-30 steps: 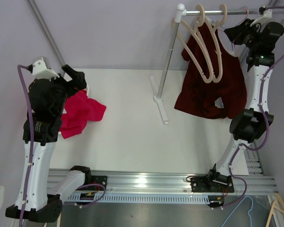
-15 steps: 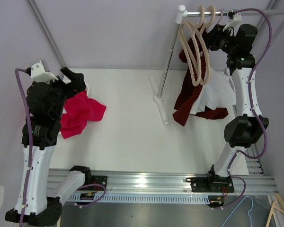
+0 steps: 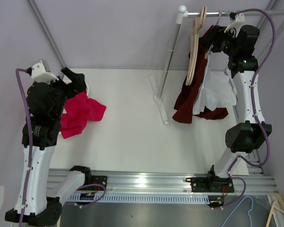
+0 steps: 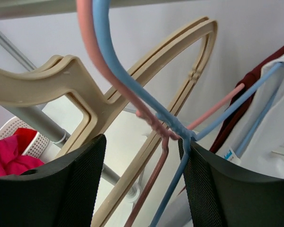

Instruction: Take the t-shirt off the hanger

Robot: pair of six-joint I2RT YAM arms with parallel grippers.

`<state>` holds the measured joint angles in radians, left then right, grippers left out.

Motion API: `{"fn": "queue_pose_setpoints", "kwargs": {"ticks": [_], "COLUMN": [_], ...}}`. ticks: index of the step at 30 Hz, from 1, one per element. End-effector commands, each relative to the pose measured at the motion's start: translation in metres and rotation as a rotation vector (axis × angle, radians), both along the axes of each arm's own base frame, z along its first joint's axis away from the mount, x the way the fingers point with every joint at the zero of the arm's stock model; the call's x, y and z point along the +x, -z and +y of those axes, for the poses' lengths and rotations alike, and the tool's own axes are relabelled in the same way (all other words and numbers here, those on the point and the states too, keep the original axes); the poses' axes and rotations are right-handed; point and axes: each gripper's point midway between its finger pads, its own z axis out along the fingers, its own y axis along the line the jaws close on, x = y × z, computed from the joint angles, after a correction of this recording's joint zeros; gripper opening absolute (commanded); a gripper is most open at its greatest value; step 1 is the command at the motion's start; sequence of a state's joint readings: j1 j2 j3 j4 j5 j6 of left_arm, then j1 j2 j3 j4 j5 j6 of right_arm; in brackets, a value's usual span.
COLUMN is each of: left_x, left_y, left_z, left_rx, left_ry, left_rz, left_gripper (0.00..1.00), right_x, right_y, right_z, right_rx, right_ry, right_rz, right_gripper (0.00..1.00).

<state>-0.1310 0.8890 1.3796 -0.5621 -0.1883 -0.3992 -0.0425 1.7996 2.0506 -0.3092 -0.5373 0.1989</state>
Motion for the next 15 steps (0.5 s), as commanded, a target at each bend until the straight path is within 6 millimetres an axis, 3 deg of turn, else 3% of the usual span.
{"fn": "queue_pose_setpoints", "kwargs": {"ticks": [1, 11, 15], "left_x": [-0.001, -0.003, -0.004], "left_y": [-0.008, -0.007, -0.007], "left_z": [-0.006, -0.008, -0.008], "left_rx": [0.006, 0.005, 0.006], "left_ry": [0.027, 0.038, 0.042], "left_rz": [-0.032, -0.034, -0.037], "left_gripper": [1.00, 1.00, 1.00], "right_x": [-0.031, -0.076, -0.078], "right_y": [-0.042, -0.054, -0.051], "right_z": [-0.004, -0.011, -0.019], "right_rx": [-0.030, -0.038, -0.039], "right_ry": [0.045, 0.104, 0.143], "right_rz": [-0.091, -0.073, -0.043], "right_gripper": [0.67, 0.71, 0.70]}}
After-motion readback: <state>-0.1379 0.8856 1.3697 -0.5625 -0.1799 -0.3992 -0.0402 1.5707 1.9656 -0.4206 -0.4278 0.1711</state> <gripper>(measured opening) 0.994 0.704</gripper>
